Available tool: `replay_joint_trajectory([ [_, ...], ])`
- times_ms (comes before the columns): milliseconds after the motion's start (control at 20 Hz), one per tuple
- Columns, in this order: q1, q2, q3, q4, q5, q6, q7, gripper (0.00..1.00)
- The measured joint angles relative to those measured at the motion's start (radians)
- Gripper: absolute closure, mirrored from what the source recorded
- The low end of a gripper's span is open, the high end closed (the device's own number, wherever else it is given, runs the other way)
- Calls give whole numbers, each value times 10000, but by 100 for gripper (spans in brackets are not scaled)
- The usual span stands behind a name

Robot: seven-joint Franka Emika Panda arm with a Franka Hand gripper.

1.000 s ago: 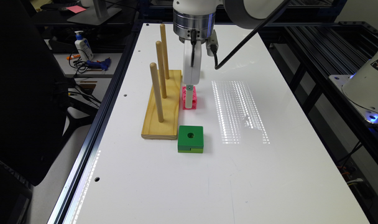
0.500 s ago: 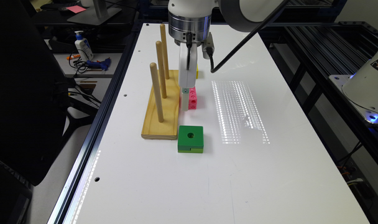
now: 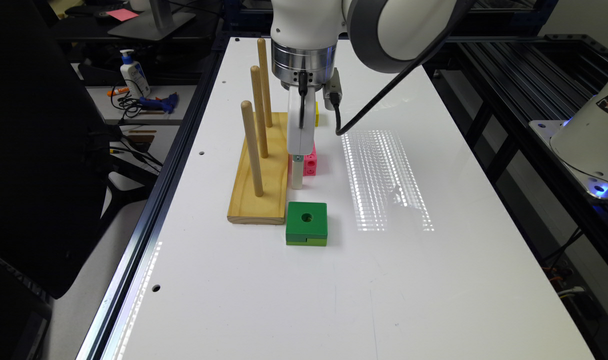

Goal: Pick up pink block.

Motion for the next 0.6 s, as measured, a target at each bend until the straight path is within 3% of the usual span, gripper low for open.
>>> replay_joint_trajectory([
  [100,0,4,0,6,0,0,0,0],
  [150,-1,3,0,5,0,0,0,100],
  [600,-2,0,0,4,0,-7,0,100],
])
